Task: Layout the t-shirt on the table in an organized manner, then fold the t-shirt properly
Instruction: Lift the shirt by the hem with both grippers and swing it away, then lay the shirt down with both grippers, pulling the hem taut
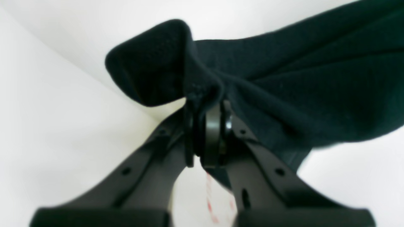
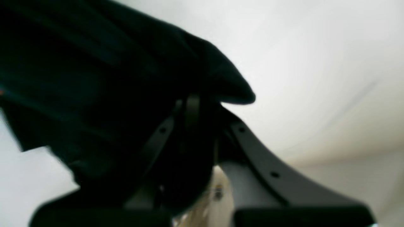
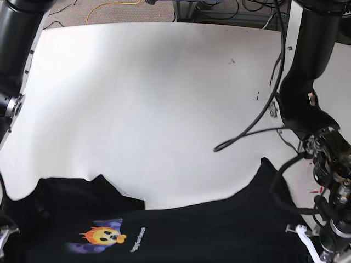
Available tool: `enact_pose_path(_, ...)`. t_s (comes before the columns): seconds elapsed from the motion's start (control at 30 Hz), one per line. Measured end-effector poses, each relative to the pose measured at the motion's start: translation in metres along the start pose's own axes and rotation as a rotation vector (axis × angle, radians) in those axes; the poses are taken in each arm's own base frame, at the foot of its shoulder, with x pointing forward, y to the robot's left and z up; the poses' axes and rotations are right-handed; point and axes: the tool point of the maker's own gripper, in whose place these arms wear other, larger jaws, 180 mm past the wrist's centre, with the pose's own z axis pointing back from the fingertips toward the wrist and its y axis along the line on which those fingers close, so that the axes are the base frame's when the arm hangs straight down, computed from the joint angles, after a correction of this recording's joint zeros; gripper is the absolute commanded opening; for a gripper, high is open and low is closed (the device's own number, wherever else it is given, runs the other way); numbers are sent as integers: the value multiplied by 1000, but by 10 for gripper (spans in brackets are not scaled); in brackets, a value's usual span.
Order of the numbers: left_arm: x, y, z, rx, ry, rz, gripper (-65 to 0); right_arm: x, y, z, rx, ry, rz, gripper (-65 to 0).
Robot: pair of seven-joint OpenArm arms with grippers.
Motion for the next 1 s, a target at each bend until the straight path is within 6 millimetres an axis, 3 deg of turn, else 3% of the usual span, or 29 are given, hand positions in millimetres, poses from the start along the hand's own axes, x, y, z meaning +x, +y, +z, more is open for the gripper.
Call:
enact_pose_path(0.13,-40,-29,-7,-59,75,-7,-650,-53,46,-10,72,128,6,-645)
enact_pose_path(0.27,-76,-52,-6,-97,144,-19,-650,-85,87,-9,139,170,21,-645)
enact_pose_path(0.37,-106,-62,-1,-103,206,-31,-650,-97,105,-1,152,148,-7,-645)
enact_pose_path(0.67,-179,-96,17,-168,354,-68,-650,-174,177,25,259,295,-36,-647)
enact_pose_path(0.87,-234,-101,40,-184,473,-81,-650,-215,214,48,326,369,-90,-647)
enact_pose_path(1.0,-259,-108,51,-207,528,-95,-650,-235,238,61,375,418,-113,-647)
